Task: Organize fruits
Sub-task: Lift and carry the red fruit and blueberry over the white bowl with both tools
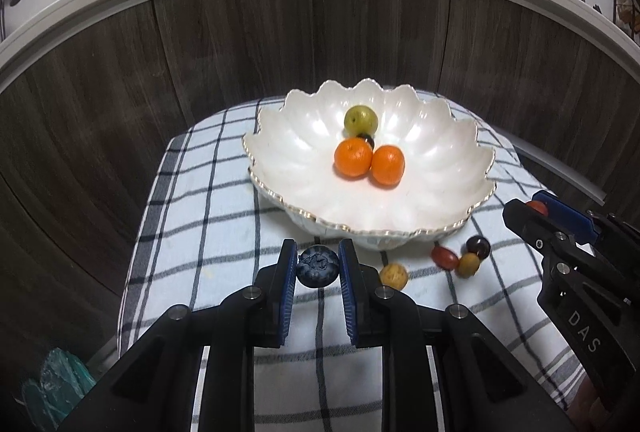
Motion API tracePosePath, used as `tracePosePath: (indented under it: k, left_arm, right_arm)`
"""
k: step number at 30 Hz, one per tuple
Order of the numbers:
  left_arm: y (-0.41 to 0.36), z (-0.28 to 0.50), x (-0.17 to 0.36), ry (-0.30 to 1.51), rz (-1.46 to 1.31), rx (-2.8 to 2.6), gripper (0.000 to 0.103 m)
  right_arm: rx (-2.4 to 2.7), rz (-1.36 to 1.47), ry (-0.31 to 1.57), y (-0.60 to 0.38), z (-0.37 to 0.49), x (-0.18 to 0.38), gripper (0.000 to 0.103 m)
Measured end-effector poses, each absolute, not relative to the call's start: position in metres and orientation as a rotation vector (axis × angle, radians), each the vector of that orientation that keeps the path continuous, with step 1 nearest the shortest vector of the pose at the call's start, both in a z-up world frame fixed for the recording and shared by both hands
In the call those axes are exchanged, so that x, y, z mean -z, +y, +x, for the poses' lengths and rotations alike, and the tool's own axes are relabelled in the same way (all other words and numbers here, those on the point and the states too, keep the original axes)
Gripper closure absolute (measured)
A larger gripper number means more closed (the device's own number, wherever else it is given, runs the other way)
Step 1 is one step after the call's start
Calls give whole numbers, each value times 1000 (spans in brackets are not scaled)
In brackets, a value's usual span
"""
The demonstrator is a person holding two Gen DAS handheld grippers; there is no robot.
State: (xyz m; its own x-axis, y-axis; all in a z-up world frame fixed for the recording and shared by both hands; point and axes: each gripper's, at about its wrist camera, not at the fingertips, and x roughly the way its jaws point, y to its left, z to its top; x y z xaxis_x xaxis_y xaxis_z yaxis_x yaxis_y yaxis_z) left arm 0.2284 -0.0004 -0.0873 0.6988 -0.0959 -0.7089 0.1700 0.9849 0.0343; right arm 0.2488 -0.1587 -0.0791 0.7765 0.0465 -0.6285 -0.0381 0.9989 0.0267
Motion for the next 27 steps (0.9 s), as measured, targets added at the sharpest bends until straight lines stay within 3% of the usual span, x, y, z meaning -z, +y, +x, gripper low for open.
tracePosePath:
  k: [27]
  left_arm:
    - [-21,282,66,756,71,107,81]
  right_arm:
    - [-39,18,640,-188,306,52,73]
